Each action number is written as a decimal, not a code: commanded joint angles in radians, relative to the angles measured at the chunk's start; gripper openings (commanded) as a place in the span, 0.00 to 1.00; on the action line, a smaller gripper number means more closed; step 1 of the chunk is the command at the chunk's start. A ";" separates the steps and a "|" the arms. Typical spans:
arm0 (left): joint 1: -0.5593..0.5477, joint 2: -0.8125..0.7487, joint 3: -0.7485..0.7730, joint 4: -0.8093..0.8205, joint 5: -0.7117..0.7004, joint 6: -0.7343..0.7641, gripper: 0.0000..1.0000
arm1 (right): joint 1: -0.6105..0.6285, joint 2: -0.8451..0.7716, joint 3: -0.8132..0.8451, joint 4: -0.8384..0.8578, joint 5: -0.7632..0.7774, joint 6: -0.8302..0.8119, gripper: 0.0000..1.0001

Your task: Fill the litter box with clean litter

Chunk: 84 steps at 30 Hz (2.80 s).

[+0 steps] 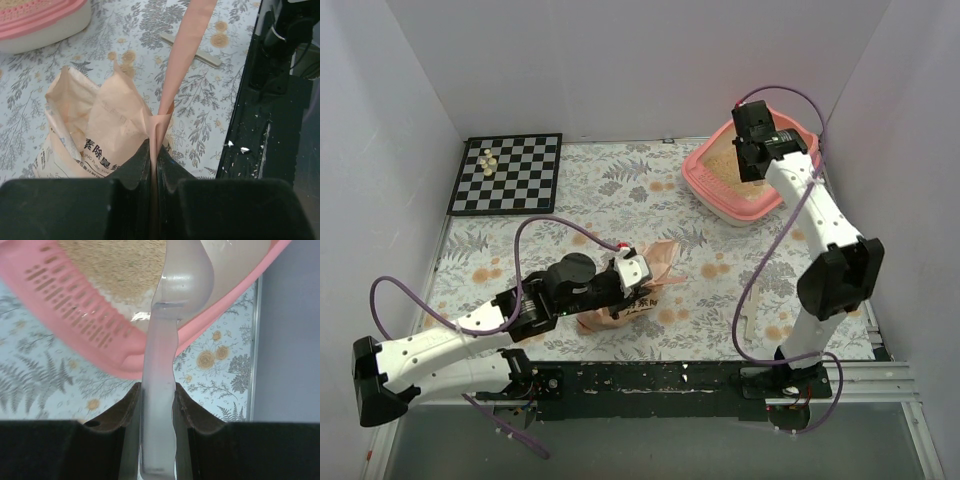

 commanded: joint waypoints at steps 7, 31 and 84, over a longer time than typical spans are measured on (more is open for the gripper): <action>-0.004 0.034 0.269 -0.090 0.341 0.312 0.00 | 0.072 -0.479 -0.320 0.211 -0.581 -0.176 0.01; 0.002 0.094 0.099 0.076 -0.123 0.482 0.00 | 0.077 -0.198 -0.817 0.700 -0.749 -0.221 0.05; 0.355 -0.065 0.107 -0.018 0.326 0.318 0.70 | 0.043 -0.991 -1.038 0.370 -0.946 -0.277 0.61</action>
